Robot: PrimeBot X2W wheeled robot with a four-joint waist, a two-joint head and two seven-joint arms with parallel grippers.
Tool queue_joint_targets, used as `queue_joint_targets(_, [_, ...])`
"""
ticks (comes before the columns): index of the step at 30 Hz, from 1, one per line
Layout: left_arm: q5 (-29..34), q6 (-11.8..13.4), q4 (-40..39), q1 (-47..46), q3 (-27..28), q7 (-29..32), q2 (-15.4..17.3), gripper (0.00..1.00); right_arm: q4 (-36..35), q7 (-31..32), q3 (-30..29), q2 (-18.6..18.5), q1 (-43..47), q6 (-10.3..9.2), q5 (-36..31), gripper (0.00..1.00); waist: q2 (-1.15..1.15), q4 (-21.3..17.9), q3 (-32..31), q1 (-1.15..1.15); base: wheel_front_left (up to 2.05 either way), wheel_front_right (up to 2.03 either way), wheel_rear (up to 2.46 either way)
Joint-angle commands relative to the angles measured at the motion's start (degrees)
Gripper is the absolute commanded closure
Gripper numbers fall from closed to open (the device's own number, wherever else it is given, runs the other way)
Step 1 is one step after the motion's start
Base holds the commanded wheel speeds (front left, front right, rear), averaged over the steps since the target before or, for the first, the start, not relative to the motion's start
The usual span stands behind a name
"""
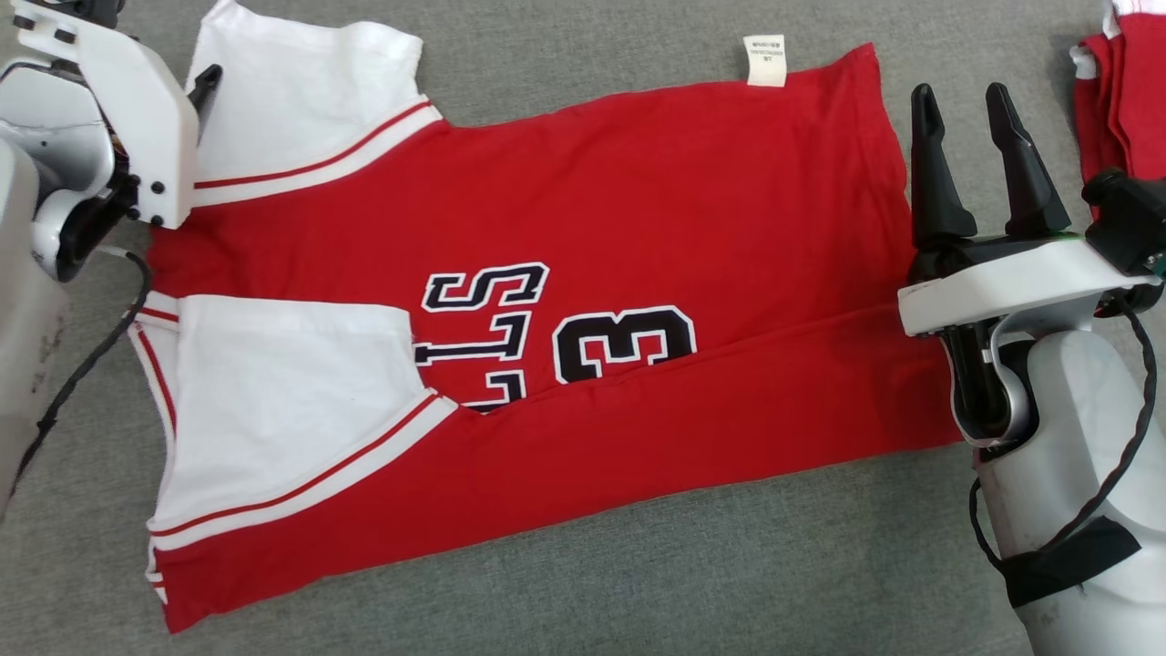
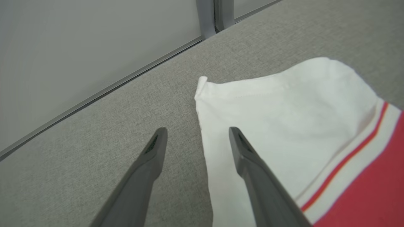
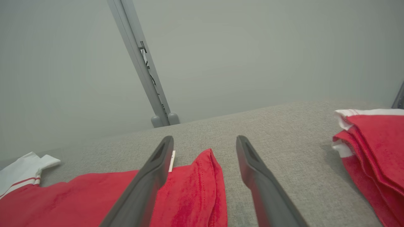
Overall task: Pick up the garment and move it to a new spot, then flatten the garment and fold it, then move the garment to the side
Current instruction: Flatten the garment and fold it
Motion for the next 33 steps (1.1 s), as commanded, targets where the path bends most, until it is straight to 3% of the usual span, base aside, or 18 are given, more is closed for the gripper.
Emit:
queue_joint_targets(1, [-1.0, -0.2, 0.5, -1.5, -1.0, 0.8, 1.2, 0.00, -0.2, -0.6, 0.1, 0.1, -0.7, 0.00, 0.3, 0.00, 0.00, -2.1, 2.0, 0.00, 0.00, 0.00, 0.00])
queue_joint_targets(4, [-2.5, -0.2, 1.6, -3.5, -2.8, 1.3, 3.8, 0.00, 0.3, -0.9, 0.3, 0.6, -1.4, 0.00, 0.9, 0.00, 0.00, -3.4, 2.8, 0.00, 0.00, 0.00, 0.00])
queue_joint_targets(10, [-4.5, -0.2, 4.3, -5.7, -5.2, 0.0, 5.8, 0.00, 1.3, -1.4, 1.3, 1.2, -1.4, 0.00, 1.6, 0.00, 0.00, -5.2, 3.6, 0.00, 0.00, 0.00, 0.00])
queue_joint_targets(21, [-9.3, -0.2, 8.4, -9.1, -9.3, 0.0, 6.0, 0.00, 2.5, -2.4, 1.6, 1.6, -2.1, 0.00, 1.7, 0.00, 0.00, -7.4, 5.3, 0.00, 0.00, 0.00, 0.00])
queue_joint_targets(22, [-9.8, -0.2, 8.5, -9.1, -9.9, 0.4, 5.8, 0.27, 2.6, -2.3, 1.6, 1.6, -2.1, 0.00, 1.6, 0.00, 0.00, -7.4, 5.3, 0.00, 0.00, 0.00, 0.00])
queue_joint_targets(23, [-10.3, -0.2, 8.4, -9.2, -10.5, 0.6, 5.6, 0.73, 2.6, -2.3, 1.6, 1.6, -2.2, 0.00, 1.5, 0.00, 0.00, -7.4, 5.4, 0.00, 0.00, 0.00, 0.00])
queue_joint_targets(24, [-10.9, -0.2, 8.3, -9.3, -10.8, 0.4, 5.6, 1.00, 2.6, -2.4, 1.5, 1.5, -2.2, 0.00, 1.4, 0.00, 0.00, -7.3, 5.4, 0.00, 0.00, 0.00, 0.00])
queue_joint_targets(33, [-16.6, -0.1, 6.5, -9.6, -12.0, -5.0, 3.9, 1.00, 2.5, -0.4, 0.8, -1.6, -4.2, 0.00, 2.0, 0.00, 0.00, -3.4, 4.2, 0.00, 0.00, 0.00, 0.00])
